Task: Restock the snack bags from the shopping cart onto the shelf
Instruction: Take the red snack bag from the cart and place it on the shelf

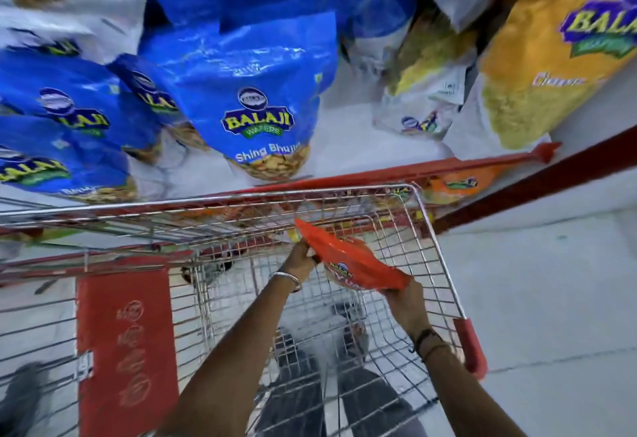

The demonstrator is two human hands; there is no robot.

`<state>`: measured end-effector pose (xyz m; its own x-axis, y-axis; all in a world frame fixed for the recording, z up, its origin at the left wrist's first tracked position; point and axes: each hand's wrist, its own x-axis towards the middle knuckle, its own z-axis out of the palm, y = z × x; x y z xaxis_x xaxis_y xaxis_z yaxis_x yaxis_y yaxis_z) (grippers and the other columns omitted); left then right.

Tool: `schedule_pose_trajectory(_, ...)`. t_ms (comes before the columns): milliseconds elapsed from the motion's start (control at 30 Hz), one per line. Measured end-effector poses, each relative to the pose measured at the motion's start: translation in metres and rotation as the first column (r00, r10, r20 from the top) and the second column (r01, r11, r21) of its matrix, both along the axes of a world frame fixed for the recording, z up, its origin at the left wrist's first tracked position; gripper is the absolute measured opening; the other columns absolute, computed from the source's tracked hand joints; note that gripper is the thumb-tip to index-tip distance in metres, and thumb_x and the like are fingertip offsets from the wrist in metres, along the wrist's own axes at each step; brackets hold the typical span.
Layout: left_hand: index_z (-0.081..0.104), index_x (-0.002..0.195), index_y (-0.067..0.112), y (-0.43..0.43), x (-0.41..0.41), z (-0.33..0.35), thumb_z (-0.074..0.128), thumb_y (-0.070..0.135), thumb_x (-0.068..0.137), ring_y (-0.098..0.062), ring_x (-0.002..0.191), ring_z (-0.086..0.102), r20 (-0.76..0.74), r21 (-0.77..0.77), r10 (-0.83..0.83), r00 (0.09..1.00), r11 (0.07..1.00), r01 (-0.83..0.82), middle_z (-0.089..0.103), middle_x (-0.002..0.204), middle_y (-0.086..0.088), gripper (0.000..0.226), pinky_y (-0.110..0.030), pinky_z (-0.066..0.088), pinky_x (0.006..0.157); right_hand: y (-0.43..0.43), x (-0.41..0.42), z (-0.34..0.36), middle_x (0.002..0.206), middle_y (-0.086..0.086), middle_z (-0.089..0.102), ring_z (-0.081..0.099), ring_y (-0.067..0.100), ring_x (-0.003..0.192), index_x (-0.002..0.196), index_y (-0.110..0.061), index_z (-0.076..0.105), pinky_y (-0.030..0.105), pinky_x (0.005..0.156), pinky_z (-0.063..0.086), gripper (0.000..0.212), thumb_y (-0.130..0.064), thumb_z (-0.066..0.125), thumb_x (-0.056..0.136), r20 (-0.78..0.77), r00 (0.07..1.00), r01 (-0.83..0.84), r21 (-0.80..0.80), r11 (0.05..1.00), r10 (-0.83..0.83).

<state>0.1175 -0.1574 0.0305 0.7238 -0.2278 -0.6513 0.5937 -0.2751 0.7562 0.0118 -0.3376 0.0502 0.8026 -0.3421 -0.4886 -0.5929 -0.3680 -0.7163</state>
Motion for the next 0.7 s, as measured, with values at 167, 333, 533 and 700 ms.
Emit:
schedule_pose_trajectory(167, 0.052, 0.072, 0.005, -0.002, 0.004, -0.011, 0.033, -0.010, 0.087, -0.016, 0.066, 0.045, 0.058, 0.201, 0.075, 0.996, 0.976, -0.085, 0.050, 0.069, -0.004, 0.028, -0.024, 0.049, 0.057, 0.002, 0.001, -0.004, 0.085, 0.006, 0.065, 0.056, 0.013, 0.080, 0.091, 0.005, 0.067, 0.018, 0.064, 0.041, 0.015, 0.003, 0.063, 0.077, -0.033, 0.993, 0.107, -0.089, 0.990, -0.111)
schedule_pose_trajectory(333, 0.045, 0.059, 0.024, 0.000, -0.004, 0.026, 0.048, -0.002, 0.084, -0.018, 0.072, 0.048, -0.092, 0.153, 0.253, 0.963, 0.959, -0.237, 0.048, 0.059, 0.006, 0.037, -0.026, 0.042, 0.068, 0.001, 0.009, 0.022, 0.075, 0.006, 0.064, 0.058, 0.003, 0.066, 0.076, 0.004, 0.065, 0.022, 0.071, 0.052, 0.010, 0.011, 0.057, 0.077, 0.019, 0.976, 0.215, -0.012, 0.977, -0.215)
schedule_pose_trajectory(533, 0.056, 0.090, 0.020, 0.000, -0.031, 0.104, 0.048, 0.003, 0.088, -0.016, 0.078, 0.060, 0.008, -0.130, 0.442, 0.897, 0.890, -0.437, 0.065, 0.082, 0.009, 0.019, -0.035, 0.053, 0.067, -0.006, 0.021, 0.085, 0.058, 0.005, 0.047, 0.051, 0.002, 0.055, 0.059, 0.007, 0.045, 0.017, 0.056, 0.048, 0.021, 0.014, 0.053, 0.078, 0.064, 0.930, 0.312, 0.380, 0.871, -0.361)
schedule_pose_trajectory(700, 0.051, 0.080, 0.016, -0.004, -0.032, 0.183, 0.046, 0.001, 0.088, -0.006, 0.051, 0.057, 0.070, -0.372, 0.539, 0.839, 0.795, -0.479, 0.065, 0.057, 0.011, 0.018, -0.025, 0.053, 0.053, -0.014, 0.021, 0.164, 0.057, -0.007, 0.063, 0.061, 0.007, 0.054, 0.062, -0.018, 0.046, 0.023, 0.053, 0.050, 0.033, -0.002, 0.039, 0.090, 0.068, 0.896, 0.254, 0.732, 0.633, -0.439)
